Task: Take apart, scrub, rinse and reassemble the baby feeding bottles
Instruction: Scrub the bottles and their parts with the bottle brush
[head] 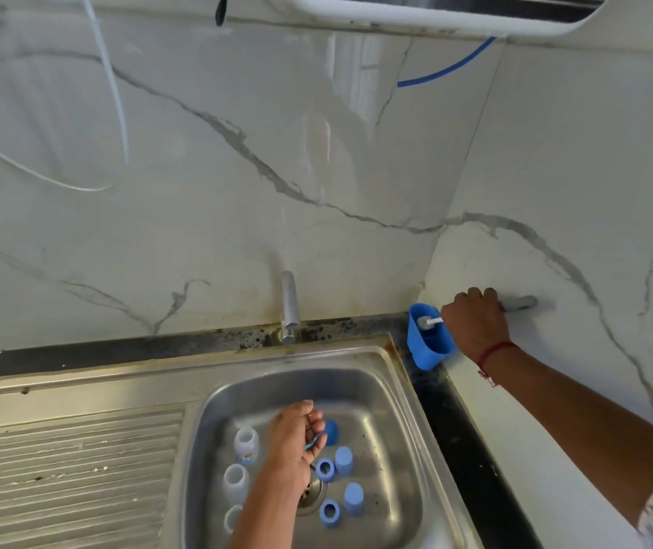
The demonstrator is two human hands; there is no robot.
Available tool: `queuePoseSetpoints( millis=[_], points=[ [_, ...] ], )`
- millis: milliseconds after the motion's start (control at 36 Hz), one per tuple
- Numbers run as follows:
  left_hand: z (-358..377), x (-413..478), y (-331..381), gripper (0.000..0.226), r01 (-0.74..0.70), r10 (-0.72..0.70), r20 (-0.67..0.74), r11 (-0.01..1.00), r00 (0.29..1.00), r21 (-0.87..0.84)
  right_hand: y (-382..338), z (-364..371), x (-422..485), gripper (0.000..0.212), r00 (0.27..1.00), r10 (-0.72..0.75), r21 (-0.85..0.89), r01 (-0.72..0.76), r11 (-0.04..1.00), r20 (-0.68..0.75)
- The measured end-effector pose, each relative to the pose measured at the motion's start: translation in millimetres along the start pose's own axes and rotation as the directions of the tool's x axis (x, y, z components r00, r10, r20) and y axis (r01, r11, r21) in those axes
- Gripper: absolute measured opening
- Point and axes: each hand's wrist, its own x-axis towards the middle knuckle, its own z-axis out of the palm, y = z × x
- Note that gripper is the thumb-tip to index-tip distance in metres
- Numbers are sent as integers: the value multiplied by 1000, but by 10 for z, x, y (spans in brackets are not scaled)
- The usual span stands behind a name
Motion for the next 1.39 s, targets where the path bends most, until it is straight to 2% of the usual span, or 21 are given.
queuePoseSetpoints(
  millis=[111, 250, 361, 417, 500, 583, 694, 806, 917, 1000, 1083, 1167, 1278, 1389],
  points=[
    [-159, -33, 14, 9, 8, -7, 15, 1000, 1000, -26, 14, -203, -99, 7, 999, 12, -20, -13, 1000, -35],
    [-407, -33, 87, 9, 6, -7, -6, 996, 1000, -88, -118, -434, -281, 14, 996, 79, 16, -78, 997, -46],
    [-675, -21, 65, 15, 19, -23, -22, 987, 1000, -159, -303, -559, -502, 14, 997, 65, 48, -64, 997, -29],
    [-820, -4, 29, 17, 32, -41, -40, 978, 998, -207, -420, -592, -618, 15, 998, 70, 127, -69, 990, -8],
    [-1023, 54, -32, 16, 46, -64, -72, 972, 995, -229, -665, -552, -761, 16, 995, 77, 334, -94, 938, 66],
    [-1207, 104, -64, 15, 28, -55, -115, 975, 992, -222, -962, -465, -883, 16, 988, 37, 568, -117, 815, 151],
    [-1377, 100, -101, 20, -34, 10, -133, 983, 991, -183, -1388, -286, -999, 11, 956, -110, 724, -126, 678, 270],
    [-1494, 133, -138, 28, -87, 77, -136, 993, 988, -75, -1807, -136, -1073, 20, 918, -152, 844, -260, 468, 367],
    [-1524, 153, -152, 36, -134, 137, -131, 991, 982, 31, -2133, -37, -1173, 20, 867, -208, 882, -402, 246, 453],
    [-1509, 167, -121, 31, -180, 193, -147, 979, 970, 97, -2272, 24, -1217, 14, 846, -248, 882, -445, 157, 471],
    [-1468, 307, -99, 26, -221, 257, -161, 952, 953, 210, -2352, 40, -1189, 9, 859, -269, 898, -396, 193, 437],
    [-1422, 511, -99, 11, -251, 376, -180, 840, 909, 482, -2416, 76, -1080, 11, 872, -255, 900, -359, 248, 418],
    [-1349, 804, -87, 21, -139, 413, -165, 612, 896, 779, -2492, 88, -905, 6, 863, -271, 890, -347, 295, 426],
    [-1223, 1048, -26, 31, -118, 453, -140, 496, 881, 860, -2548, 101, -736, 18, 843, -322, 887, -331, 322, 431]
  ],
)
